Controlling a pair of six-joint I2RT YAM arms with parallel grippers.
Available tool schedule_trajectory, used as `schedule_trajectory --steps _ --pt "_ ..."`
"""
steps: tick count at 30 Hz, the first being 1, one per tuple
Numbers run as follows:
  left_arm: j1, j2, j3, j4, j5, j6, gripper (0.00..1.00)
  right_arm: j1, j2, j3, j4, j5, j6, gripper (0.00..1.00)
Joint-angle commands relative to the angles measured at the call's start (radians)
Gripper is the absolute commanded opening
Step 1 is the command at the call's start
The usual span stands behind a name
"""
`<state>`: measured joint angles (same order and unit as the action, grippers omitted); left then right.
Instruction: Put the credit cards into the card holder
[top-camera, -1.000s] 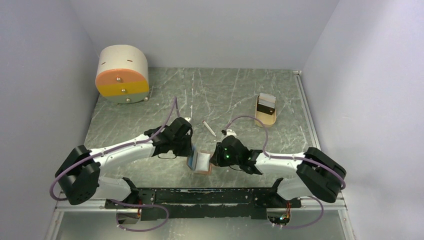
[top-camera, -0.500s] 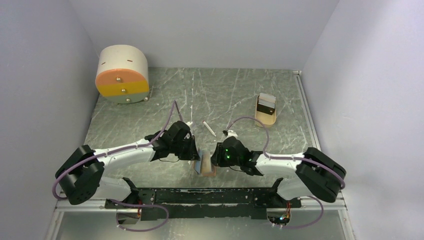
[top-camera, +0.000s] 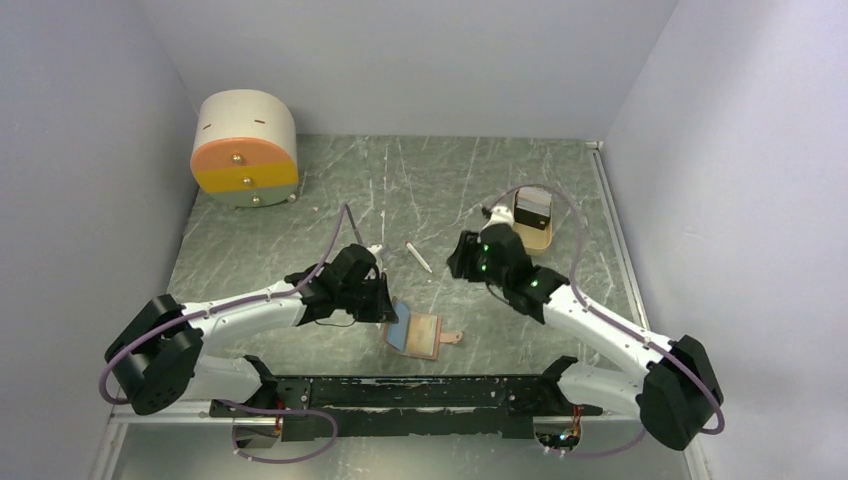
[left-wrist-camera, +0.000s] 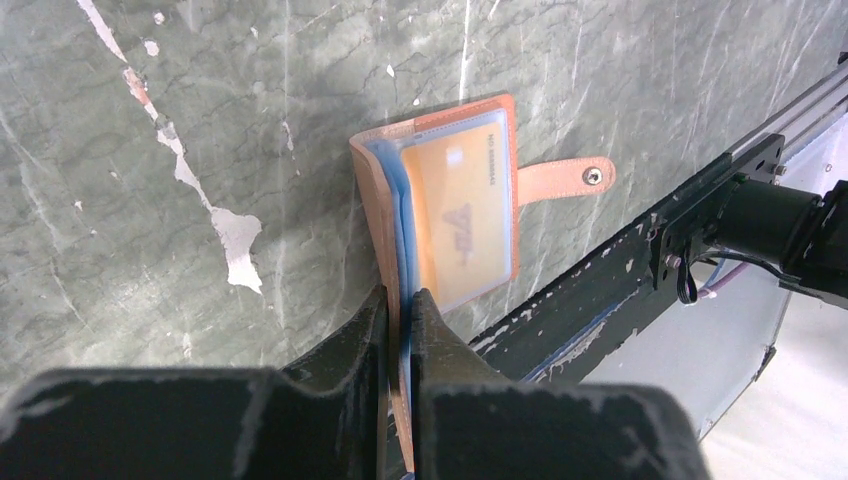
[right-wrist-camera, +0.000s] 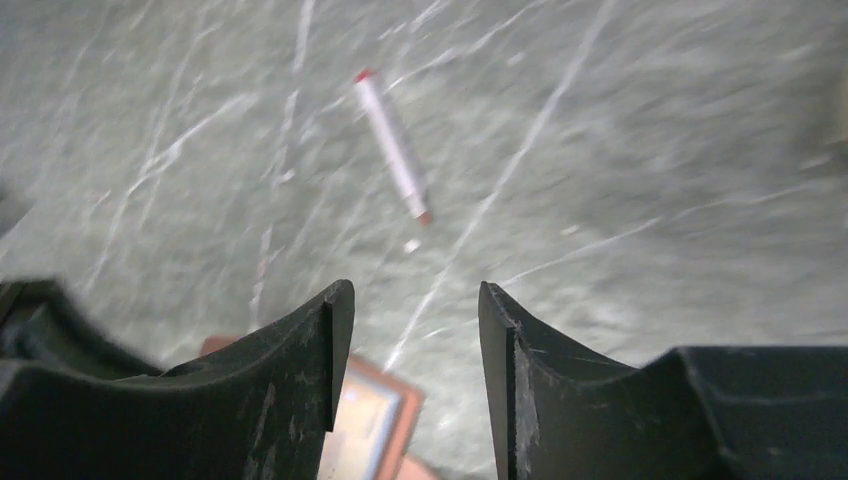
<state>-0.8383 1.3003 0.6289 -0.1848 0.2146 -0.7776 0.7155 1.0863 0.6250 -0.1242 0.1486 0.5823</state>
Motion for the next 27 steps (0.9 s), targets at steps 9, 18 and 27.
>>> schedule_trajectory --steps 9,18,27 --pt "0.007 -0.058 -0.033 0.022 0.053 0.041 0.09 -0.496 0.183 0.199 -0.157 -0.032 -0.308 0.63" --pt "0.007 -0.070 -0.051 0.047 0.083 0.044 0.09 -0.619 0.374 0.387 -0.146 0.019 -0.653 0.66" --pt "0.006 -0.083 -0.121 0.146 0.145 -0.024 0.09 -0.622 0.522 0.461 -0.168 0.041 -1.086 0.71"
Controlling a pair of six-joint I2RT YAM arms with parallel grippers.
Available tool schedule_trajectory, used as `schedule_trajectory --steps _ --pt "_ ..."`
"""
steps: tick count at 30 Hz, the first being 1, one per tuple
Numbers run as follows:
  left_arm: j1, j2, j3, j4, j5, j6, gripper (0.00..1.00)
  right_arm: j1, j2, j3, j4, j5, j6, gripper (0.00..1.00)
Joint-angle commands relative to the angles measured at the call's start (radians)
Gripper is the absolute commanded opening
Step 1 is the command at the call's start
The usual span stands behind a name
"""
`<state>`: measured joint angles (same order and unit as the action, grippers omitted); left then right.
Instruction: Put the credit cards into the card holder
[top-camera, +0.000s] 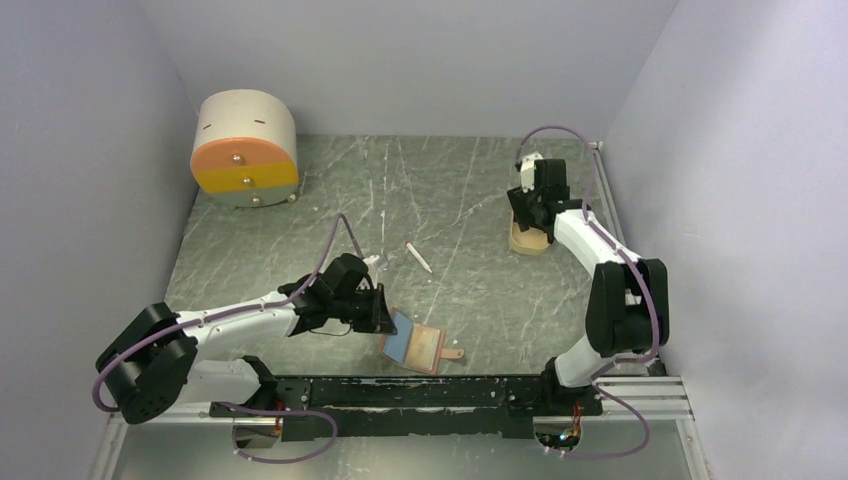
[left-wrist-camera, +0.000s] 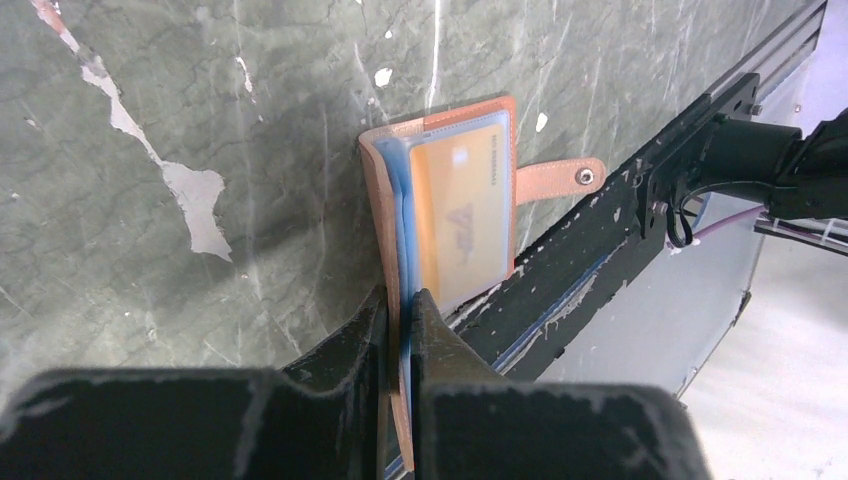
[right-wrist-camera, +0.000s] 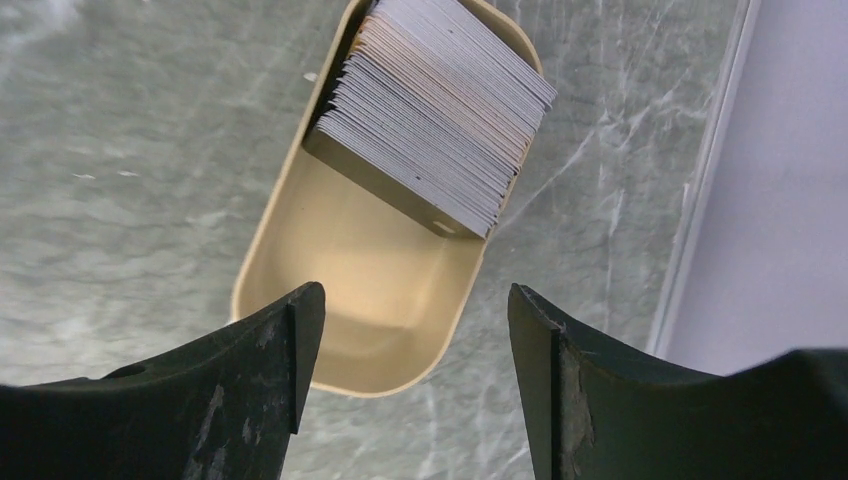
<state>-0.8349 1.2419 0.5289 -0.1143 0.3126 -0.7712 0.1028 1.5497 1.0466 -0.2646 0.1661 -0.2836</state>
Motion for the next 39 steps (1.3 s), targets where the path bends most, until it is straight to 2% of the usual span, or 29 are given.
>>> schedule_trajectory --steps 1,5,11,17,32,39 --pt "0.003 -0.024 -0.026 0.086 0.052 -0.036 0.09 -0.009 0.075 0.046 -0.020 0.023 -0.236 0.71" --pt "0.002 -0.024 -0.053 0.126 0.070 -0.061 0.09 -0.009 0.129 0.039 0.038 0.047 -0.307 0.71" --pt "-0.003 -0.038 -0.115 0.221 0.095 -0.119 0.09 0.014 0.176 0.015 0.165 0.208 -0.399 0.72" --pt "-0.005 -0.038 -0.114 0.212 0.092 -0.117 0.10 0.025 0.172 -0.024 0.214 0.127 -0.450 0.72" --pt "-0.007 -0.064 -0.122 0.190 0.084 -0.122 0.11 0.055 0.261 0.012 0.269 0.227 -0.523 0.73" --pt "-0.007 -0.052 -0.118 0.192 0.086 -0.123 0.11 0.057 0.252 -0.009 0.322 0.241 -0.539 0.70"
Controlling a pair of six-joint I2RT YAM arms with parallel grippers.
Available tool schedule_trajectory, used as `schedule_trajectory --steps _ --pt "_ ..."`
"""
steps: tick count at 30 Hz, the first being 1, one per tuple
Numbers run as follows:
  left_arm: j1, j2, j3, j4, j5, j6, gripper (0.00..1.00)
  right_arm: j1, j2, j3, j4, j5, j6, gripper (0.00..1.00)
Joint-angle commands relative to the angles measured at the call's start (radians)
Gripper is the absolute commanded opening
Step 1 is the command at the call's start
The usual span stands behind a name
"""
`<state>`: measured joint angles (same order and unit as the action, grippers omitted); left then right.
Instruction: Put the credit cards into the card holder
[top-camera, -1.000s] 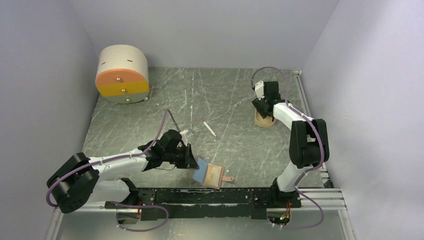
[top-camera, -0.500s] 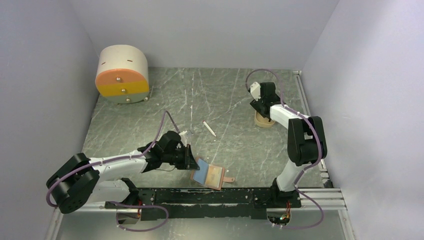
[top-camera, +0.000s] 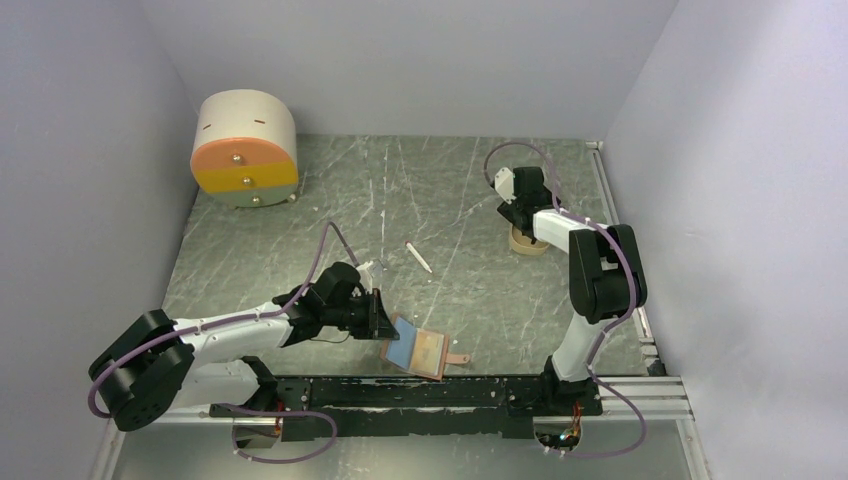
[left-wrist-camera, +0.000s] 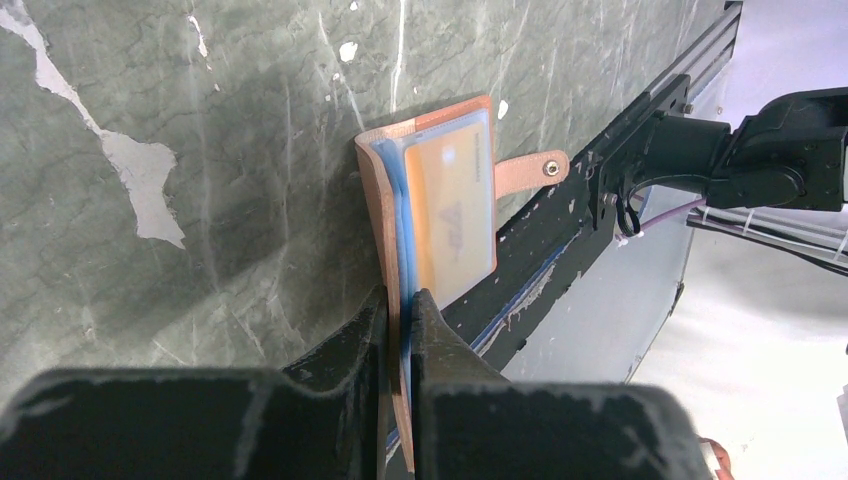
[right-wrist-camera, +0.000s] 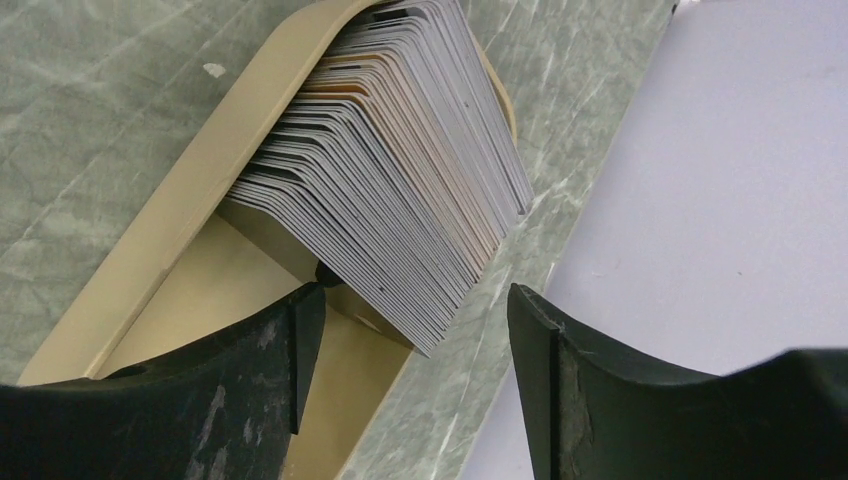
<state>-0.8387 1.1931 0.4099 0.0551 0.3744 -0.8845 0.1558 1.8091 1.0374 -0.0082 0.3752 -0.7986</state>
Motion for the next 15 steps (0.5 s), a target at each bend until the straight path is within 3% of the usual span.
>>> schedule_trajectory --steps 1,15 --pt "-0.003 -0.006 0.003 0.018 0.020 -0.009 0.11 0.004 -0.007 0.000 0.076 0.039 -0.028 0.70" --pt "-0.007 -0.009 0.013 0.001 0.007 -0.008 0.11 0.005 -0.020 0.035 0.035 0.028 -0.038 0.59"
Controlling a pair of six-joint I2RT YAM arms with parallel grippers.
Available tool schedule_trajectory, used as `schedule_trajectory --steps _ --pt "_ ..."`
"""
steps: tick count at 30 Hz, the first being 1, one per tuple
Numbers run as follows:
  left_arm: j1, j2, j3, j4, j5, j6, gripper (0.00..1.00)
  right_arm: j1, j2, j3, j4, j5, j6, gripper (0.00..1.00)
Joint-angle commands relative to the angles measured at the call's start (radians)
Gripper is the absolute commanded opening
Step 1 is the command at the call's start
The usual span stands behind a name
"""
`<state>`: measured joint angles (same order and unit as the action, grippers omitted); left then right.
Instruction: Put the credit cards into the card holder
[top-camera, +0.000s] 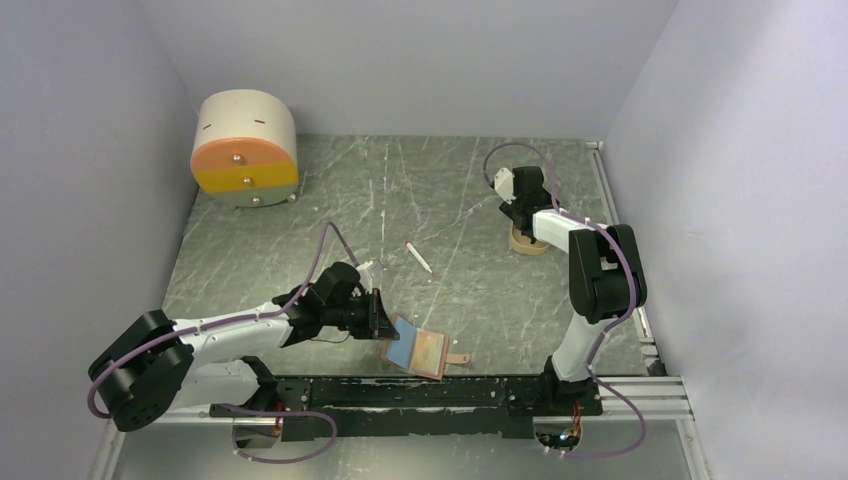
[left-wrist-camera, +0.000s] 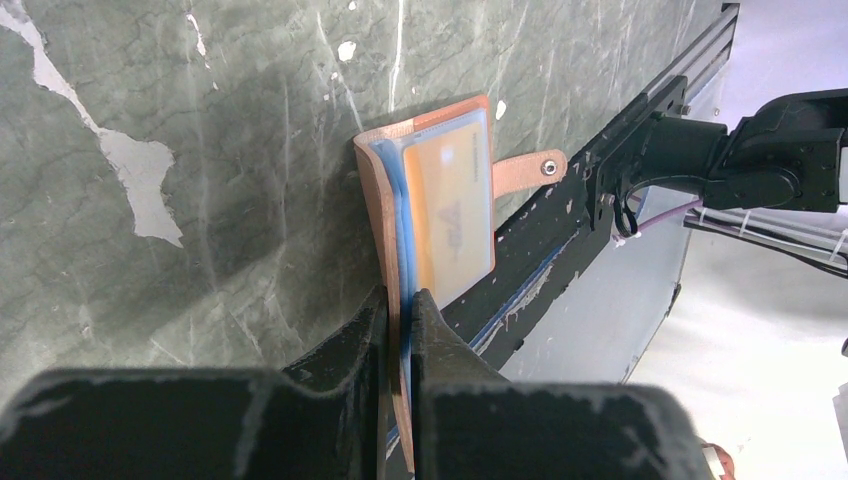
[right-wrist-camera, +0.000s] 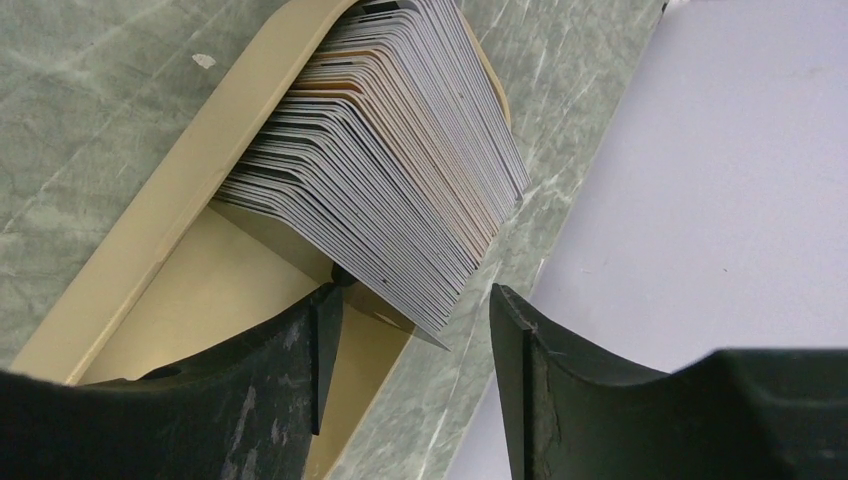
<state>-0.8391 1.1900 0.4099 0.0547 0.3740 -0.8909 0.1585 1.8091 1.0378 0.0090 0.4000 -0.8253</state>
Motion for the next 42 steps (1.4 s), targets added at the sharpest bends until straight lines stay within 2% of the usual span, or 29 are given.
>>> schedule_trajectory --steps 1,27,36,42 --pt "-0.007 -0.006 0.015 0.000 0.006 0.000 0.11 0.002 -0.021 0.038 0.014 0.003 -0.010 0.58" --pt "-0.026 -0.010 0.024 -0.018 -0.016 -0.008 0.11 0.001 -0.049 0.072 -0.014 -0.038 -0.006 0.43" --pt "-0.031 -0.001 0.028 -0.015 -0.017 -0.007 0.10 0.002 -0.052 0.085 -0.066 -0.055 0.006 0.23" --pt "-0.034 0.003 0.029 -0.013 -0.018 -0.007 0.10 0.004 -0.066 0.094 -0.182 -0.117 0.039 0.12"
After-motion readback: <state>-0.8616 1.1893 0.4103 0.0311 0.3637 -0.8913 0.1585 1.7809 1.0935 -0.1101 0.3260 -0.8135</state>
